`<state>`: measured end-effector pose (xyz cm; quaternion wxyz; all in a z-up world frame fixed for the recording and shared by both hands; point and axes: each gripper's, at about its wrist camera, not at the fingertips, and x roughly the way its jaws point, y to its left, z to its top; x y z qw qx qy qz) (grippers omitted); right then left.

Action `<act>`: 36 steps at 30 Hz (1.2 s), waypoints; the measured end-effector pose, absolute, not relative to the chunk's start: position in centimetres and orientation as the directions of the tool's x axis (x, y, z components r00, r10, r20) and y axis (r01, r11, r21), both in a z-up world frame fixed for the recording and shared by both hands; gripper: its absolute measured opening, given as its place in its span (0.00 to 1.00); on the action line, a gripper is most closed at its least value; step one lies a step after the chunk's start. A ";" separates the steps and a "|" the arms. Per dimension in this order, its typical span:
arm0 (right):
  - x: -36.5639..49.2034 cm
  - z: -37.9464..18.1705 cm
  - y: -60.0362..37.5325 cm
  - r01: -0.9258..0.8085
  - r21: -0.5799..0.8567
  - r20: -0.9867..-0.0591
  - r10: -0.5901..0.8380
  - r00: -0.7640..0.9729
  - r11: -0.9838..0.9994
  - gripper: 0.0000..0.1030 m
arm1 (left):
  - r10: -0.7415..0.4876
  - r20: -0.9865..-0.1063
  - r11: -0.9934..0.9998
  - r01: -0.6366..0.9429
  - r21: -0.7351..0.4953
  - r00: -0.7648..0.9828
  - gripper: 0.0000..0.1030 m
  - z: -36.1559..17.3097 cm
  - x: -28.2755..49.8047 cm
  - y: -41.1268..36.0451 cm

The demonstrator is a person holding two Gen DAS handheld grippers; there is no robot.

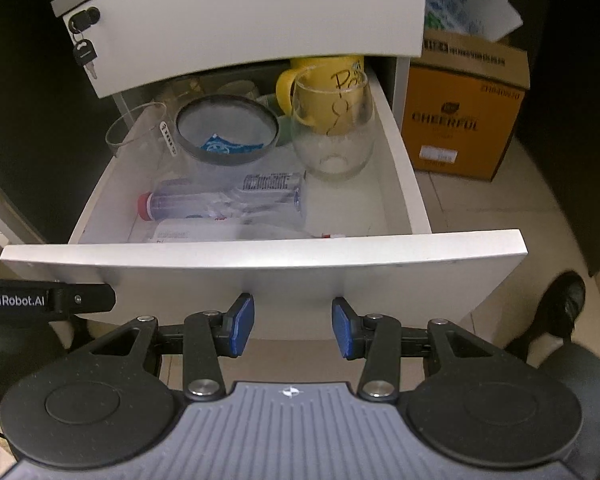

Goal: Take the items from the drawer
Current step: 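Push the middle drawer front shut with both tools' fingers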

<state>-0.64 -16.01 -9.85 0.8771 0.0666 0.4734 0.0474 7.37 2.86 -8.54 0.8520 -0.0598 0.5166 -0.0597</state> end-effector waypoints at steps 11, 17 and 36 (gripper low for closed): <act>-2.4 -10.4 -16.9 -0.009 0.192 -0.736 0.150 0.661 0.981 0.48 | -0.172 -0.795 0.982 0.039 -0.184 0.581 0.57 -9.4 4.9 3.3; -2.3 -10.8 -17.0 -0.036 0.201 -0.706 0.170 0.687 0.979 0.55 | -0.183 -0.773 0.981 0.058 -0.187 0.607 0.65 -9.6 4.7 3.1; -2.6 -12.7 -16.4 -0.075 0.181 -0.634 0.175 0.754 0.981 0.70 | -0.187 -0.752 0.979 0.053 -0.199 0.633 0.73 -10.6 3.6 2.9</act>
